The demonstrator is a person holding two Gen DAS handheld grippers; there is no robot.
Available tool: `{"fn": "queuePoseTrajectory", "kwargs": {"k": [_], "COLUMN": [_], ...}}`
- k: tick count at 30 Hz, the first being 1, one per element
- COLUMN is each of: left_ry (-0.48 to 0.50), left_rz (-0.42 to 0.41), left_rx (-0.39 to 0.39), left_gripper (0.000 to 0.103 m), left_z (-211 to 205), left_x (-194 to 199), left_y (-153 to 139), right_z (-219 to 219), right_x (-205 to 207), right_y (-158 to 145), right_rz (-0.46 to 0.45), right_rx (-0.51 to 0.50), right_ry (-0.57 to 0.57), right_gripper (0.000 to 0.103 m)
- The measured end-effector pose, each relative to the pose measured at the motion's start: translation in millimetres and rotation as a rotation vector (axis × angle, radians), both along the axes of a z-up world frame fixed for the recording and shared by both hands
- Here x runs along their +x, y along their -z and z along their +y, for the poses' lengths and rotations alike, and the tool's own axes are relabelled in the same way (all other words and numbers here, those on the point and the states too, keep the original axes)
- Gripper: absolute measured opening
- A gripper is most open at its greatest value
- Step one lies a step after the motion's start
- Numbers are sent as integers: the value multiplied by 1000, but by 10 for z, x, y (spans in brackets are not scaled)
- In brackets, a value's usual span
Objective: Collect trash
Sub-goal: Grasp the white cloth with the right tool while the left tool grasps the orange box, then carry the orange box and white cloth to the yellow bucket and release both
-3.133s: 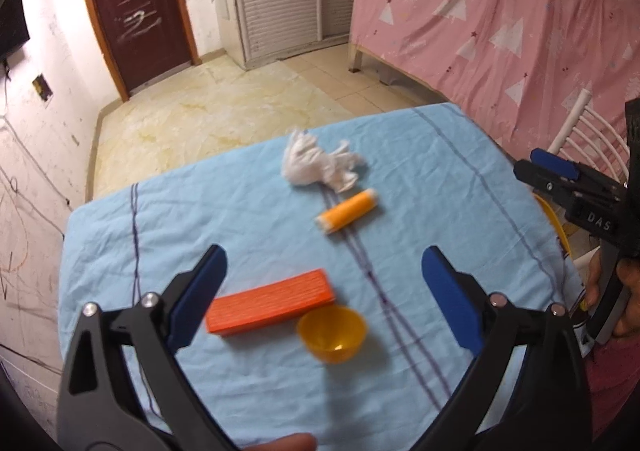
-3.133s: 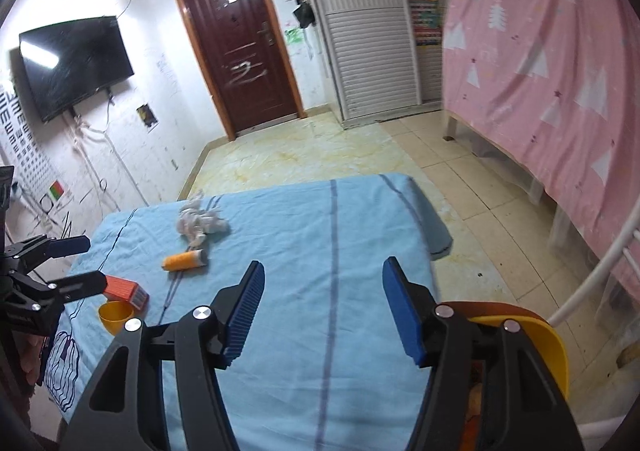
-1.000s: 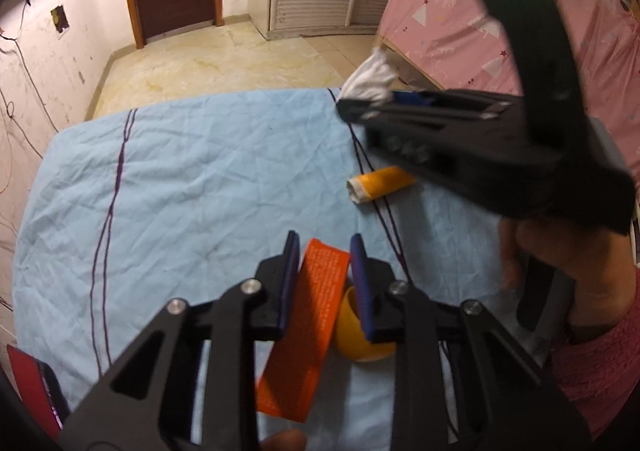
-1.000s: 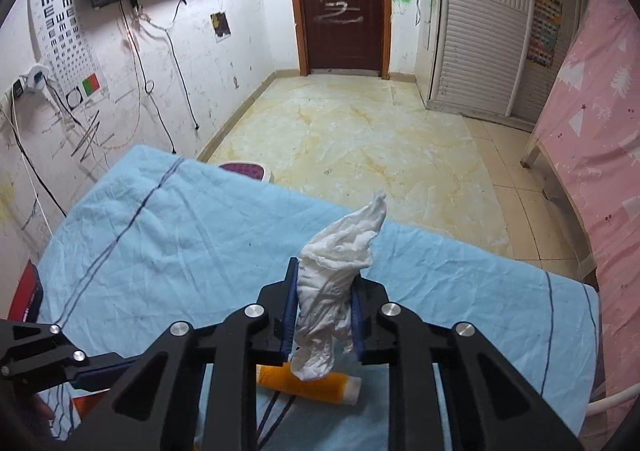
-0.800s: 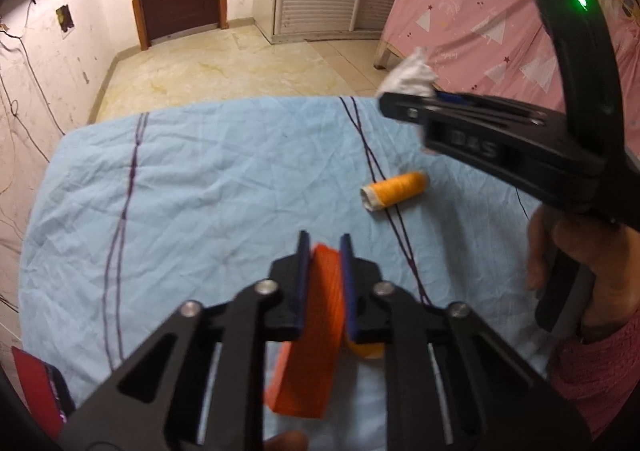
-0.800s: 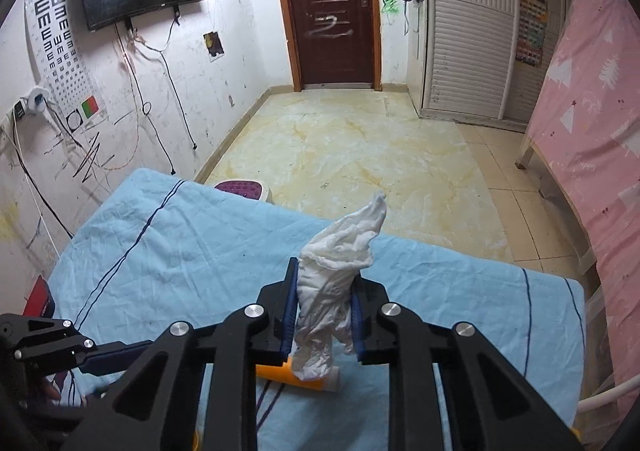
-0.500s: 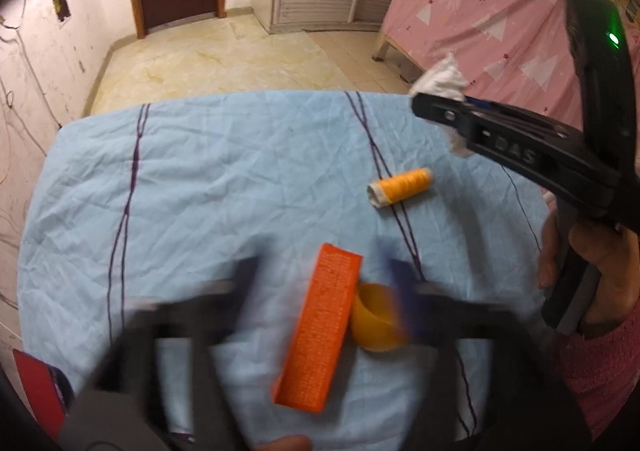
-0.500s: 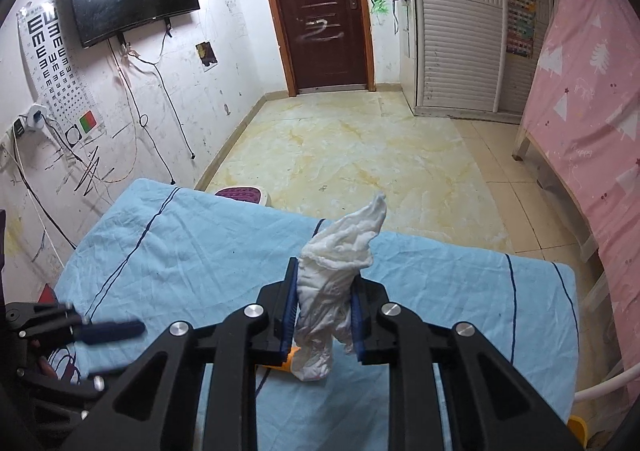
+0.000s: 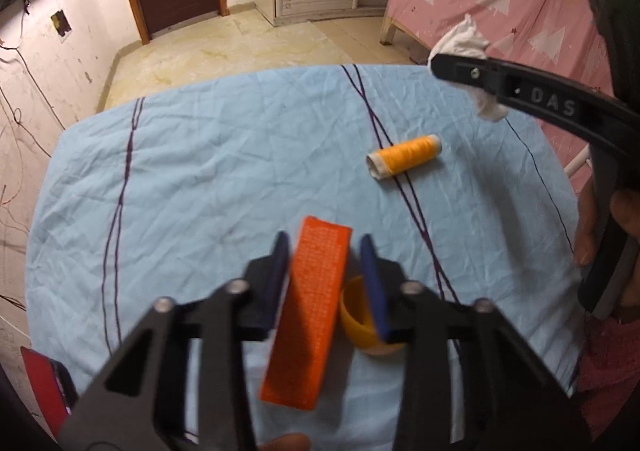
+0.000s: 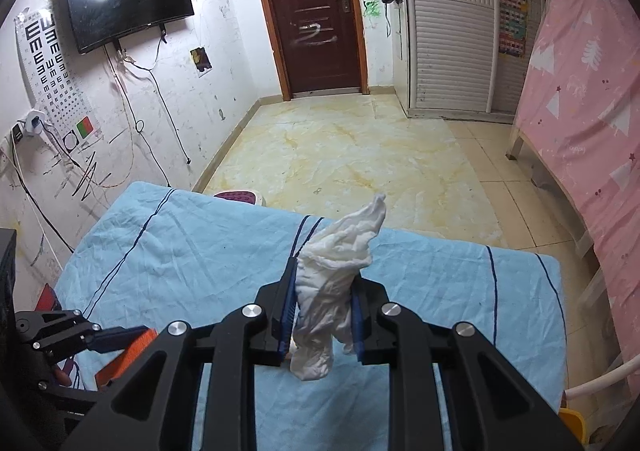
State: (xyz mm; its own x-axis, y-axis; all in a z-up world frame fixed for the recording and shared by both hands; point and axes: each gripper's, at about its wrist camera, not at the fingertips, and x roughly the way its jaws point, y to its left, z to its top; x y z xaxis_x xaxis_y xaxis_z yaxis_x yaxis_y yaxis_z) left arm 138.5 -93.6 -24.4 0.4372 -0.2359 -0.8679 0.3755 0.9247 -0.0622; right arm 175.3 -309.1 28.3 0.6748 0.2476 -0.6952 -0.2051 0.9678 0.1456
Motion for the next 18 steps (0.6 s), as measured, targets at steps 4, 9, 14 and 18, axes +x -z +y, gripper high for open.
{"fn": "queuePoseTrajectory", "kwargs": {"k": [4, 9, 14, 18], "left_ry": [-2, -9, 3, 9], "left_rz": [-20, -59, -109, -98], "left_rx": [-2, -12, -17, 38], "left_gripper": [24, 24, 23, 23], "left_z": [1, -25, -106, -209], "left_x": [-6, -4, -37, -26], "left_y": [-32, -190, -388, -380], "right_z": [-87, -243, -507, -720], "right_x": [-103, -307, -547, -694], "right_y": [-76, -181, -256, -231], "right_rz": [-24, -61, -99, -101], "right_rx": [11, 12, 36, 49], "right_ry": [12, 34, 79, 116], "right_gripper": [16, 16, 16, 16]}}
